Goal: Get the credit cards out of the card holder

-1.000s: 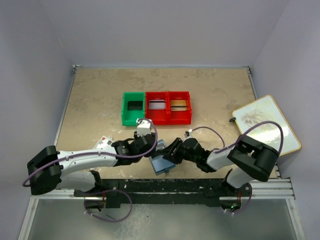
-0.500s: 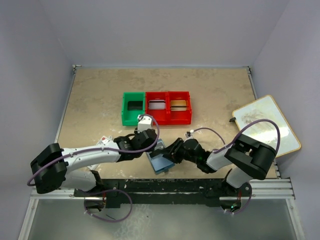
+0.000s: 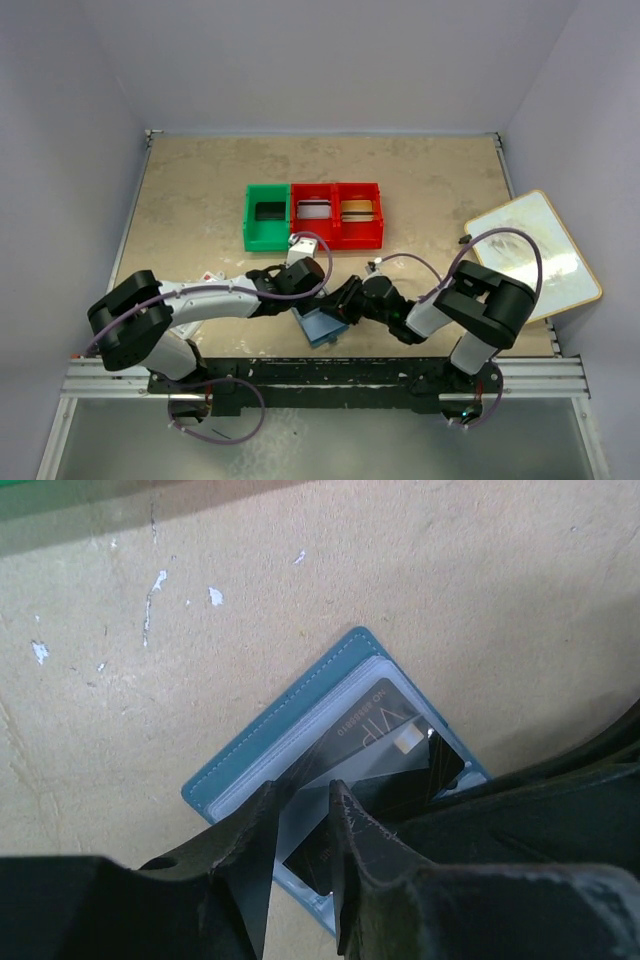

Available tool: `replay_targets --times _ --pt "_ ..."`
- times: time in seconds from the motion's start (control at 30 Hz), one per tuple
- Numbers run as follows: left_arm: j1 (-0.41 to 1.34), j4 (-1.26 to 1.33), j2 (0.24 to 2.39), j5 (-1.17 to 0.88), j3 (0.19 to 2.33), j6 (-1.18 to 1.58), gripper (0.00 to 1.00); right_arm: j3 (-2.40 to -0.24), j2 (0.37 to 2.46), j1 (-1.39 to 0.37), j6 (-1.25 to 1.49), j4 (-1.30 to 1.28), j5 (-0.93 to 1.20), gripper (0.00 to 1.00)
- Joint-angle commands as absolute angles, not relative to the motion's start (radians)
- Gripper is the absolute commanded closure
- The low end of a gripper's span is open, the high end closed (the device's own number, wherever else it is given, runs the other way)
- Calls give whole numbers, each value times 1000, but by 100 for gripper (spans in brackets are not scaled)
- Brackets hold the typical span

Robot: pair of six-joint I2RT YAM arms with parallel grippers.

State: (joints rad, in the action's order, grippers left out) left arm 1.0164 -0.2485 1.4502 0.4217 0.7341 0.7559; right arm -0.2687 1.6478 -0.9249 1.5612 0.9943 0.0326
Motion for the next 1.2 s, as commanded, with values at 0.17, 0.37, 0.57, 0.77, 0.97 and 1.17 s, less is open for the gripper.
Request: replay_targets --times 0.17,0.37,0.57,0.77,0.97,1.17 --pt "1012 -241 1464 411 737 761 79 -257 1697 -929 1613 1059 27 70" --pt "1012 -249 1447 413 723 763 80 -254 1709 -930 1609 1113 28 94" --pt "1012 -254 1427 415 723 762 81 -237 1704 -928 1619 1137 25 98" --pt "1012 -275 1413 435 720 762 81 -235 1641 -928 1589 1055 24 98" --pt "1012 -270 1409 437 711 764 82 -236 1625 -928 1601 1024 24 87" --pt "1012 -264 1417 435 708 762 82 -297 1692 -928 1604 1041 41 77"
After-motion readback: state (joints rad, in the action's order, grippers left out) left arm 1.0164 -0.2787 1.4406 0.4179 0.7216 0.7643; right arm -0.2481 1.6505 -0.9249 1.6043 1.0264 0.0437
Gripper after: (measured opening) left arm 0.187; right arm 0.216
